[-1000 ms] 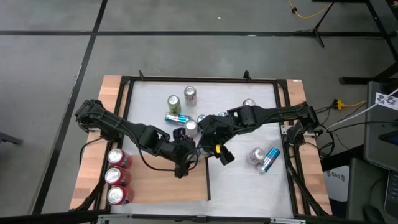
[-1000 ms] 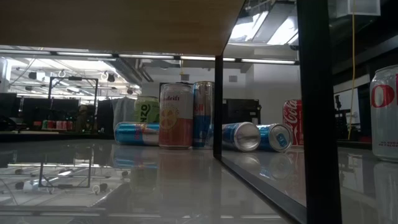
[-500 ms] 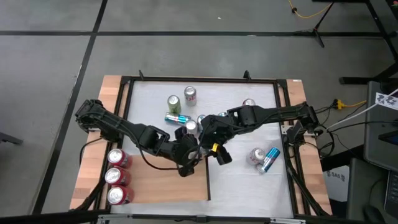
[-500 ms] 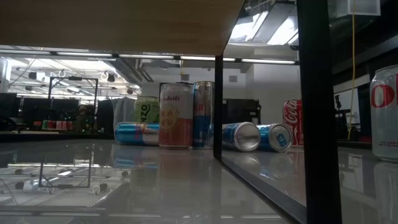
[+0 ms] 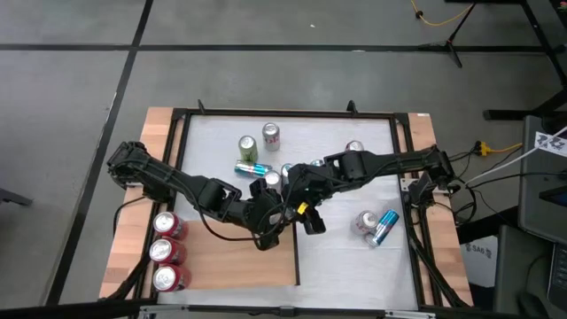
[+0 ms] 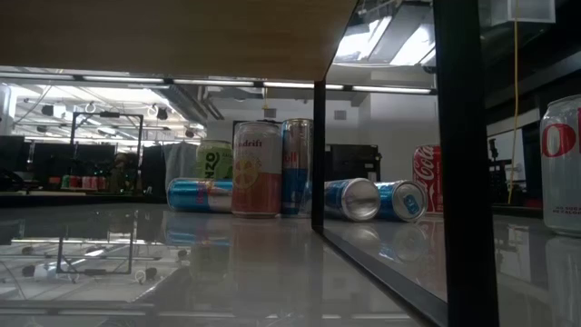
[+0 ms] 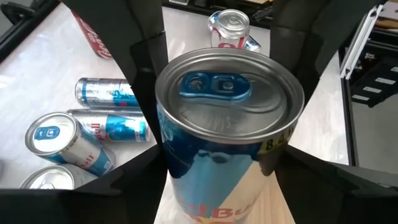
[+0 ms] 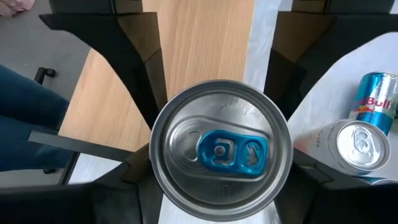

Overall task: Place canned beverage on shelf
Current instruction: Put the blue soda can on the shelf

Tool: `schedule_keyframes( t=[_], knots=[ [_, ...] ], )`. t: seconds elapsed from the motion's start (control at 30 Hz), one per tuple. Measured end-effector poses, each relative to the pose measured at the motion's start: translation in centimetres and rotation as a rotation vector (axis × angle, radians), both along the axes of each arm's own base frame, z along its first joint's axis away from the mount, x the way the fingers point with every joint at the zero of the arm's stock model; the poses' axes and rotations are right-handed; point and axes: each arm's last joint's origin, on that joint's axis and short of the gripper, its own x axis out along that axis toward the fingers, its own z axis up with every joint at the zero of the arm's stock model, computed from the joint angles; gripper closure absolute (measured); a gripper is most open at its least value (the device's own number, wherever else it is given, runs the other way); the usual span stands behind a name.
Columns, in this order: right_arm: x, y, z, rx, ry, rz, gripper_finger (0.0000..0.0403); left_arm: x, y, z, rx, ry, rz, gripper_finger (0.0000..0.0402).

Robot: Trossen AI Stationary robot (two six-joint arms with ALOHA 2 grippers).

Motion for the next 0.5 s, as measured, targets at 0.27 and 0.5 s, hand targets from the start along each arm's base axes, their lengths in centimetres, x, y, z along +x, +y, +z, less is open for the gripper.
schedule_keyframes(
  t=[0.27,0.5],
  knots=[
    [0.02,0.03,0.01,-0.002,-0.006,0.010,0.0187,-0.02,0.02,0.03,0.006,-0.001,0.002,0.0178],
    [0.03,0.03,0.02,-0.002,-0.007,0.016,0.0158,-0.07,-0.07,0.07,0.020,-0.008,0.011,0.0192]
  ],
)
